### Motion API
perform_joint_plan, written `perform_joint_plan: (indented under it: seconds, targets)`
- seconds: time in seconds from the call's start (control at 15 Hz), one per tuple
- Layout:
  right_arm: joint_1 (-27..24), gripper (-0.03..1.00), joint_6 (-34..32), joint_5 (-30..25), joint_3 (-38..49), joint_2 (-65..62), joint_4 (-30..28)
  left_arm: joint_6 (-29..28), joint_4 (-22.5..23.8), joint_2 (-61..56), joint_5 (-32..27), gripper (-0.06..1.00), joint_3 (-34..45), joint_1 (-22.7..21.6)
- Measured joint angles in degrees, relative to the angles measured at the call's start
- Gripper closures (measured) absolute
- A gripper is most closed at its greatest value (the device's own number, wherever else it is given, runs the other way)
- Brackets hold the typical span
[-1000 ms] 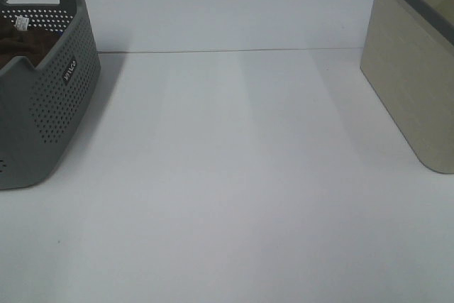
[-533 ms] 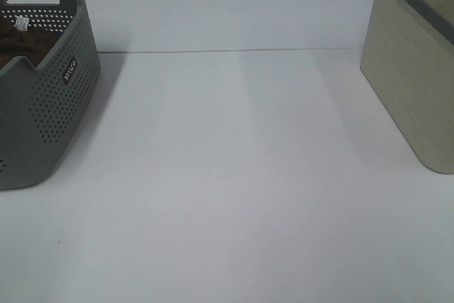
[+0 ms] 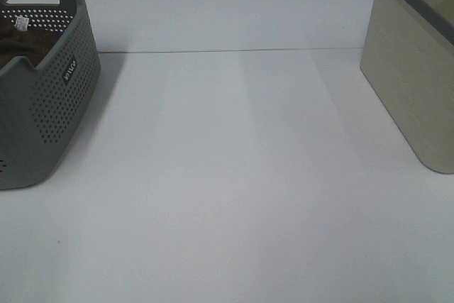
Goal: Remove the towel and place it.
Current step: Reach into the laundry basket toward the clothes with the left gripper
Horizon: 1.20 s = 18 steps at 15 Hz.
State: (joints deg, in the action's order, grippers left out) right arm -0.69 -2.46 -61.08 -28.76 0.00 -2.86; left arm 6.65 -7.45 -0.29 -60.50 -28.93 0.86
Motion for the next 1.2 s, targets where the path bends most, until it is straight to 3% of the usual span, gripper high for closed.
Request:
perform_joint_plan:
  seconds: [1.2]
  targets:
    - [0.0,0.6,0.0,0.0,0.0,0.0,0.0,0.0,-0.1,0.0,0.1,0.08,0.0,0.0]
